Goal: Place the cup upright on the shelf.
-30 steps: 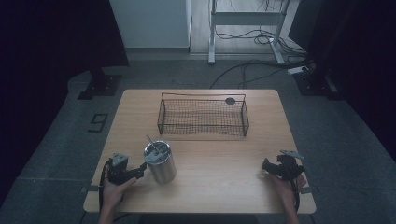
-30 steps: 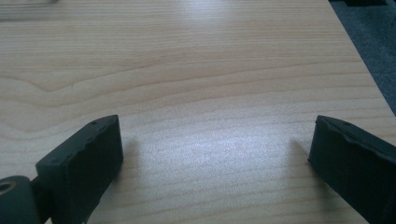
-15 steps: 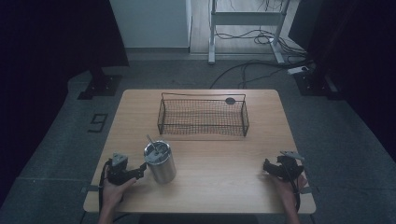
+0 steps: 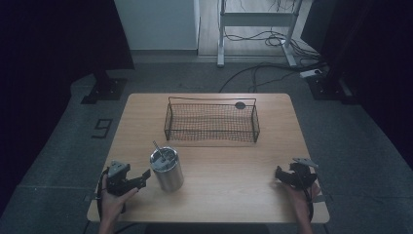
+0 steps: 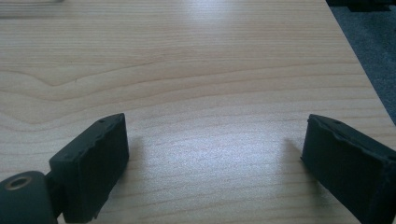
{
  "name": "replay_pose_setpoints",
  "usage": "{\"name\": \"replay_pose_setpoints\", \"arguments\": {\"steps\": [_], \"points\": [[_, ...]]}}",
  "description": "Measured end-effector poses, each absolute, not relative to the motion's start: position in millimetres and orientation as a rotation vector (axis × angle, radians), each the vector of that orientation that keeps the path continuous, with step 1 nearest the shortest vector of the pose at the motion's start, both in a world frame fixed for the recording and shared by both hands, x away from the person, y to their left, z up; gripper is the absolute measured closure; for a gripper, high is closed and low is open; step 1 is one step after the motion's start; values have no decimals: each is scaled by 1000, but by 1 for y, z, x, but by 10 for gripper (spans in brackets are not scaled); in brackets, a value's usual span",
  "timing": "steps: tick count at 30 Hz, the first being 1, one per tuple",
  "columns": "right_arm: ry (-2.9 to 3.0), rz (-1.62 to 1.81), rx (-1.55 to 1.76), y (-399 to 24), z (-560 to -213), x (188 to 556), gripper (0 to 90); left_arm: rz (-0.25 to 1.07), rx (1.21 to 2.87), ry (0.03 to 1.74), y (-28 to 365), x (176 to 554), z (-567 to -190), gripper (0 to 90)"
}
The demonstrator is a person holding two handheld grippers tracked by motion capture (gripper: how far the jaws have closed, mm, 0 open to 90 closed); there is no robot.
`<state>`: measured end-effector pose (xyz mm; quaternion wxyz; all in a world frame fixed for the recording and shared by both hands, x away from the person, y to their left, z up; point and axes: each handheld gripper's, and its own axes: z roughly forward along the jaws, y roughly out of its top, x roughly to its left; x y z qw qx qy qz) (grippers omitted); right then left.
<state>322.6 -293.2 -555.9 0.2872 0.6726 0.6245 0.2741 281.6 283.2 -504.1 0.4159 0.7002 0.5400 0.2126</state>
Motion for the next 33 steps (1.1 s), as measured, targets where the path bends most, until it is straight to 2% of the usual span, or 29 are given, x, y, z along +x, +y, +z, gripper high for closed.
{"name": "replay_pose_setpoints", "arguments": {"steps": [6, 18, 33], "points": [[1659, 734, 1801, -294, -556, 322, 85, 541, 1751, 1310, 280, 272, -495, 99], [1643, 730, 1806, -294, -556, 321, 105, 472, 1766, 1194, 269, 258, -475, 80], [1640, 729, 1807, -294, -555, 321, 113, 412, 1833, 1093, 243, 255, -471, 39]]}}
